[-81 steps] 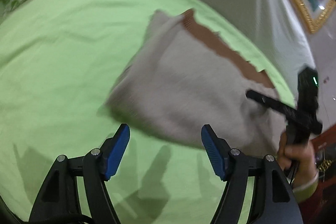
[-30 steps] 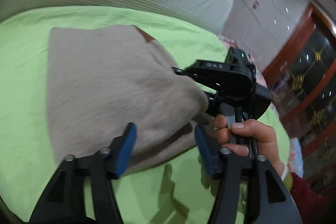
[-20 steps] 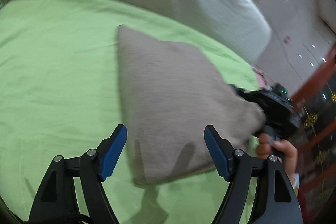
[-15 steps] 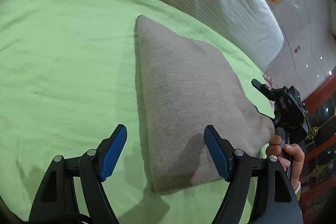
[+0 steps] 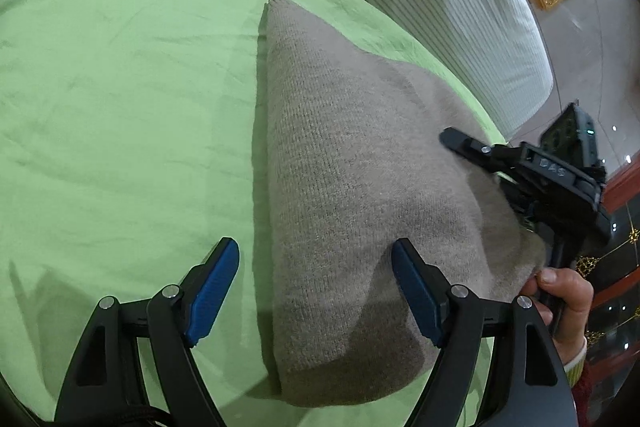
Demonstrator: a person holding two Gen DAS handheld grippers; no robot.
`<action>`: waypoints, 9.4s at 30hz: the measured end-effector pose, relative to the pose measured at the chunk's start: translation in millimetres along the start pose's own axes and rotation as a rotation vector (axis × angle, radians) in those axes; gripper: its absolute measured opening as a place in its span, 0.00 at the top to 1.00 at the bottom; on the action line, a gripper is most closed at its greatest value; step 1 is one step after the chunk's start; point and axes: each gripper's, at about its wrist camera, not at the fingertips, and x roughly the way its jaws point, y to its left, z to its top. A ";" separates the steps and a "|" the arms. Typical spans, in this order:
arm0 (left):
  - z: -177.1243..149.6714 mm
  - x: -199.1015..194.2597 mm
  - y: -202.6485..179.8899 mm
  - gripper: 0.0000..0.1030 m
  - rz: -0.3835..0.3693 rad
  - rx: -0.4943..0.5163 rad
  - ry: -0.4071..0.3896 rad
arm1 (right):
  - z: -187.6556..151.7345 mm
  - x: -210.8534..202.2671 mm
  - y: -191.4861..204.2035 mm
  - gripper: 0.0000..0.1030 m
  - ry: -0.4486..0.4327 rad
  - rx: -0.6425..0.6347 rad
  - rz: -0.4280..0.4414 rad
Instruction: Fold small clothes
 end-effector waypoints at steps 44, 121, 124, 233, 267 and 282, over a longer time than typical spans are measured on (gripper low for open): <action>-86.5 -22.5 -35.0 0.45 0.262 0.235 -0.080 | -143.1 -124.6 31.7 0.44 -0.268 -0.167 -0.243; 13.8 11.2 -46.0 0.21 0.036 0.058 0.016 | -53.9 -86.3 -40.1 0.26 -0.175 0.055 -0.221; 23.4 21.9 -44.0 0.20 0.011 0.027 0.020 | -56.3 -75.4 -46.2 0.26 -0.148 0.062 -0.218; -188.0 -181.4 54.9 0.81 0.461 0.222 -0.131 | -239.2 -73.1 160.5 0.94 -0.099 -0.411 -0.124; -140.4 -193.7 36.3 0.51 0.284 0.181 -0.228 | -198.8 -43.2 190.7 0.56 -0.117 -0.367 -0.048; -151.2 -168.6 33.5 0.42 0.344 0.196 -0.161 | -194.6 -8.1 150.8 0.51 -0.069 -0.244 -0.143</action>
